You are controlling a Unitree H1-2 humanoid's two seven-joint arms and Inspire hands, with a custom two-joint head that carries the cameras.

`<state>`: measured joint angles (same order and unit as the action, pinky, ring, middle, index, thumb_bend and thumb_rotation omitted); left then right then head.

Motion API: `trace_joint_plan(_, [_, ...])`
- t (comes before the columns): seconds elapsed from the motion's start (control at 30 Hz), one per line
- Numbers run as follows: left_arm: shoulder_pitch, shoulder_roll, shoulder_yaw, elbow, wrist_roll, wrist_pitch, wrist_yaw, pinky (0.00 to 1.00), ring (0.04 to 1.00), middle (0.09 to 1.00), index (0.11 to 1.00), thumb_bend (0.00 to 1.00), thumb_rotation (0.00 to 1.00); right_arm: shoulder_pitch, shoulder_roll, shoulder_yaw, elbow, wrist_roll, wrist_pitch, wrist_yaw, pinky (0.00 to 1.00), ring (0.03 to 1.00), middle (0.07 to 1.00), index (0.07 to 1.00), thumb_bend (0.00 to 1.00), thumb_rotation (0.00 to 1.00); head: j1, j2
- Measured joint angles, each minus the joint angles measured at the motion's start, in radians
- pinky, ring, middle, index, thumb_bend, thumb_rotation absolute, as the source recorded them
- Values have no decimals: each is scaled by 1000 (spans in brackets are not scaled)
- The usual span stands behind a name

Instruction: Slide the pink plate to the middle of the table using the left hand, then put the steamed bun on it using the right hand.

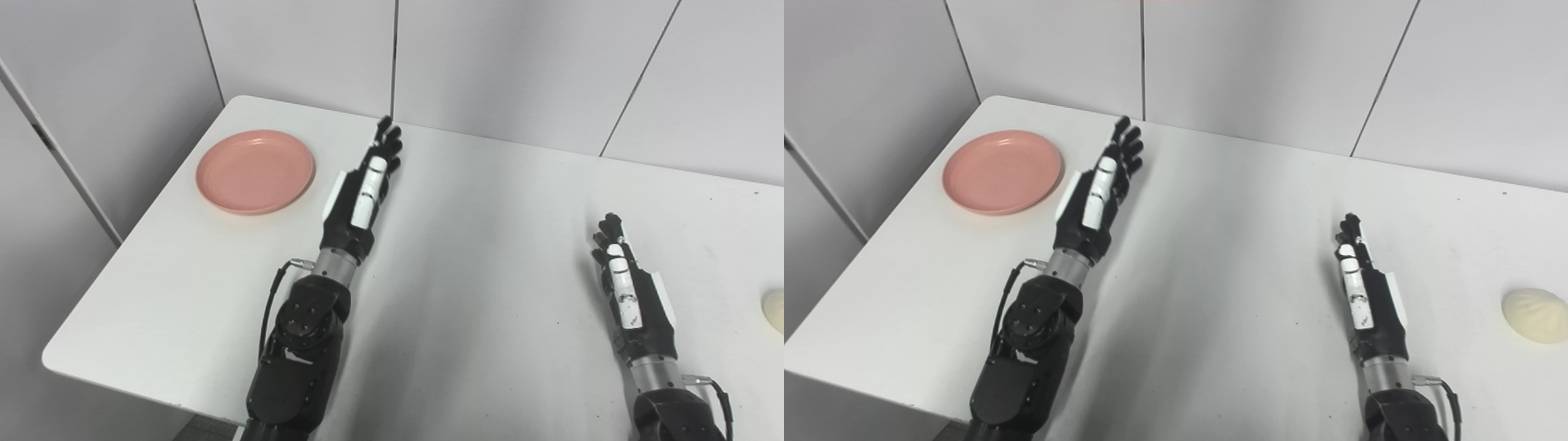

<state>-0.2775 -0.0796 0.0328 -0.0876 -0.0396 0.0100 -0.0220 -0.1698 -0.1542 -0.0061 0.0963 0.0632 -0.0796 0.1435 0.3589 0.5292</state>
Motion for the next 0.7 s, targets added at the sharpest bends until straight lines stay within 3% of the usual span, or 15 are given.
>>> trace_joint_plan(0.3, [-23,31,84,-93,-23,4,45,999,981,1000,1000,579,1000,-13,-11,-10,21,27,-19,20,1000,1000,1000,1000,154,1000,18,5])
trace_joint_plan(0.7, [-51,81,224,-135,-77,3,129,1000,984,994,1000,560,1000,-11,-20,-11,18,38,-18,22,1000,1000,1000,1000,166,1000,57,26])
